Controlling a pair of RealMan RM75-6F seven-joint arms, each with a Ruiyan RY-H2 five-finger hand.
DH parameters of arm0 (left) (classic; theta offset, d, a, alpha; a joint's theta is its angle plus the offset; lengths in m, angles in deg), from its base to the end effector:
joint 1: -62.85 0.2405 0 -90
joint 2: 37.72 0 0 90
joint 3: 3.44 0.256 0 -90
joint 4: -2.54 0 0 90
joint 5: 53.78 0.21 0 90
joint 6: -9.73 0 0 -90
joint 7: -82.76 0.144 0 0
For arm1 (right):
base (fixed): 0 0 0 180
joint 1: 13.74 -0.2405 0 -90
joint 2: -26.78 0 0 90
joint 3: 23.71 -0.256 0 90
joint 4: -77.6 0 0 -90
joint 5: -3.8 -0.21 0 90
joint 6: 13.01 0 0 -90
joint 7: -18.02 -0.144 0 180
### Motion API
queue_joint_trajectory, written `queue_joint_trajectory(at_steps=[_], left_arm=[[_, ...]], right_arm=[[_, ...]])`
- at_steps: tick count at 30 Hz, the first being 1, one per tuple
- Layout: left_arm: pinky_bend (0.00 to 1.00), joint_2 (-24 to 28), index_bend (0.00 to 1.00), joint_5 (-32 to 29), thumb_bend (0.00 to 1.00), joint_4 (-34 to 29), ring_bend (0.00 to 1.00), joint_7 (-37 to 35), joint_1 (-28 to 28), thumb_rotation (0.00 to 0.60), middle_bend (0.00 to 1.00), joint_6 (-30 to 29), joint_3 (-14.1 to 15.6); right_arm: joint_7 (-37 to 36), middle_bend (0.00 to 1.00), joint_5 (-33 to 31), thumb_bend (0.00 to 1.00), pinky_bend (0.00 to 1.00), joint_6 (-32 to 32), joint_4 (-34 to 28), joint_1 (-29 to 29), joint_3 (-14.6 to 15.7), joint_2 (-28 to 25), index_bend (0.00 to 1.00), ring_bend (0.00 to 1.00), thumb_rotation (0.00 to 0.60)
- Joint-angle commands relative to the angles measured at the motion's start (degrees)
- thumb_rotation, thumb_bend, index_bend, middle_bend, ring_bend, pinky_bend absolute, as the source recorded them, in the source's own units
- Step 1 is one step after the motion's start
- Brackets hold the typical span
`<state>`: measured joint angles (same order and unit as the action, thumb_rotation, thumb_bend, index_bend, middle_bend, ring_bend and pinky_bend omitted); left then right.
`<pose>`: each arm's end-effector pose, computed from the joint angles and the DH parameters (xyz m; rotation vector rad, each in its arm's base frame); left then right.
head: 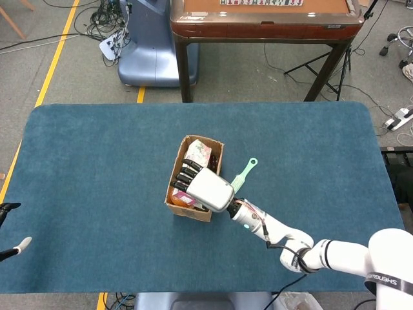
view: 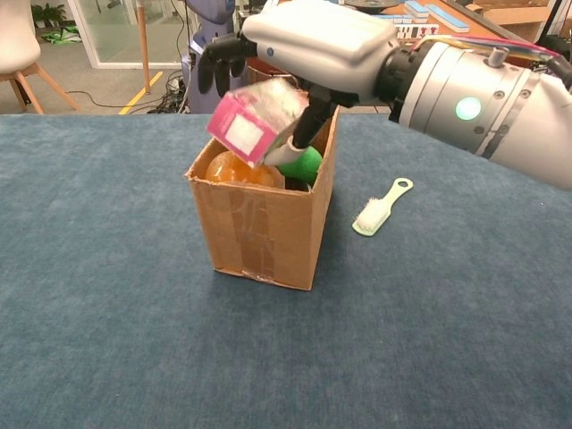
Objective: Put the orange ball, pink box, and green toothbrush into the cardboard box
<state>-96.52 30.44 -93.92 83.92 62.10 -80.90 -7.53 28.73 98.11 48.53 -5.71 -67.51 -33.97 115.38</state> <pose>-0.3117 0.1619 0.1991 -1.2707 -0.8344 -0.8807 -0.0284 -0.3326 -0.0035 2.1606 -0.3068 1.3870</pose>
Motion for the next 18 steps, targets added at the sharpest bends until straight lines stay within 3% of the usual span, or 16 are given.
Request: queue_joint_trajectory(at_steps=[1, 11, 18], left_arm=[[0.42, 0.0, 0.26, 0.0, 0.11, 0.0, 0.26, 0.1, 0.0, 0.600, 0.28, 0.1, 0.0], [0.42, 0.0, 0.26, -0.1, 0.11, -0.1, 0.26, 0.5, 0.0, 0.600, 0.28, 0.1, 0.0], [0.42, -0.2, 0.26, -0.2, 0.11, -0.1, 0.26, 0.8, -0.1, 0.600, 0.28, 0.3, -0.1]], right_arm=[[-0.2, 0.24, -0.2, 0.00, 0.21, -0.2, -0.4, -0.1, 0.1, -0.3, 0.17, 0.20, 0.600], [2.4, 0.23, -0.4, 0.00, 0.21, 1.7, -2.9, 1.5, 0.3, -3.3, 0.15, 0.19, 0.600], [5.0, 0.23, -2.7, 0.00, 0.21, 5.4, -7.8, 4.9, -1.8, -10.2, 0.17, 0.19, 0.600]])
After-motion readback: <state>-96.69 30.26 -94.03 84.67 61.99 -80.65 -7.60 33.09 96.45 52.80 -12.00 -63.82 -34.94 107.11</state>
